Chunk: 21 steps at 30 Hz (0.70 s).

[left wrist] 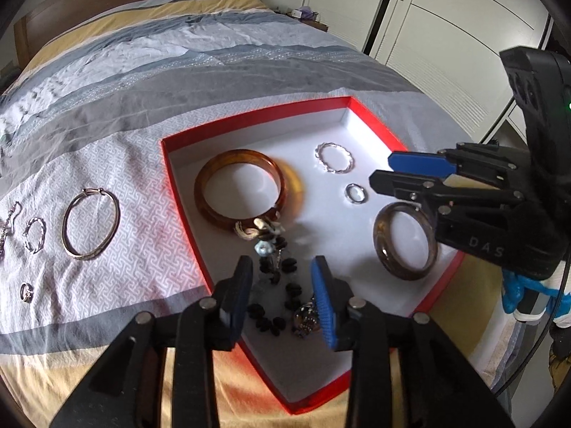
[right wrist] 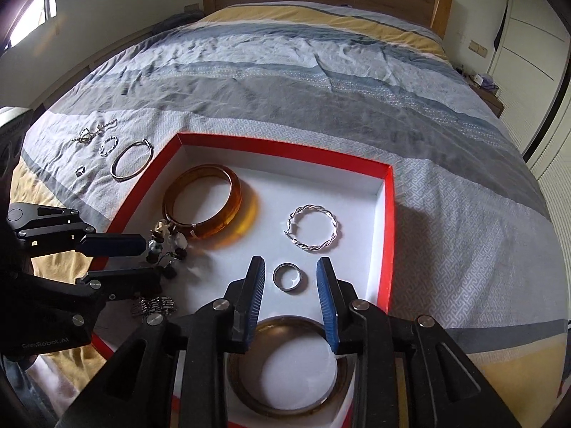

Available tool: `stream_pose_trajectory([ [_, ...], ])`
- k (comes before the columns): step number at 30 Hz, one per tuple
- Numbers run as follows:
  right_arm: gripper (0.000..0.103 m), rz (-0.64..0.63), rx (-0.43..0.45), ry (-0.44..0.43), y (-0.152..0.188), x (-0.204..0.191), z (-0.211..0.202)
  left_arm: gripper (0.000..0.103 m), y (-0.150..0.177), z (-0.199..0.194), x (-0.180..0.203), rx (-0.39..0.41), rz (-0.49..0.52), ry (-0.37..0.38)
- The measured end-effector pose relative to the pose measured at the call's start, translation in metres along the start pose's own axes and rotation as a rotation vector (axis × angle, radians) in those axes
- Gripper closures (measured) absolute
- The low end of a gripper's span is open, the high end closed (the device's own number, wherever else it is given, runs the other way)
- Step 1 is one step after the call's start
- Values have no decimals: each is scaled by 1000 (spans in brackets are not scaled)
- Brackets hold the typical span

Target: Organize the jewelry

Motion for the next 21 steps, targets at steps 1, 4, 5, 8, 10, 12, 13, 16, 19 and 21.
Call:
stream_pose_trajectory([
  [1, 72, 8, 9, 4, -1, 1, -8, 70, 0, -6, 2, 4, -2, -2],
  [4, 70, 57, 43, 6, -3, 3, -37, 70, -1, -28, 11, 10, 2, -23],
  [5, 68, 75, 56, 3, -2, 3, -47, 70, 0, -36, 14, 8, 5, -38],
  [8, 63, 111, 90, -2, 3, -3, -78, 70, 5, -62, 21, 5, 16, -93],
  [10, 60, 129, 109, -4, 8, -7, -97, 70, 8, -81, 25, 19, 21, -120],
  [12, 60, 135, 121, 5, 14, -12, -114, 70, 12, -101, 30, 35, 23, -131],
  [13, 60, 132, 127, 13, 17, -15, -121, 70, 13, -110, 32, 46, 29, -139],
  [16, 60, 132, 138, 17, 25, -25, -140, 70, 19, -135, 37, 73, 35, -162],
  [19, 60, 136, 145, 18, 32, -36, -154, 70, 26, -159, 40, 97, 38, -180],
  [21, 60, 144, 152, 10, 35, -44, -162, 70, 31, -177, 43, 120, 40, -182],
])
Point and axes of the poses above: each gripper's, at about its wrist camera, not at the fingertips, and z roughly the way its jaws point, x to its right, y to its underside, the point moved 6 cm from there along z, roughly the way its jaws point, and after that the axes turned 5 degrees about y, right-handed, at the moved point
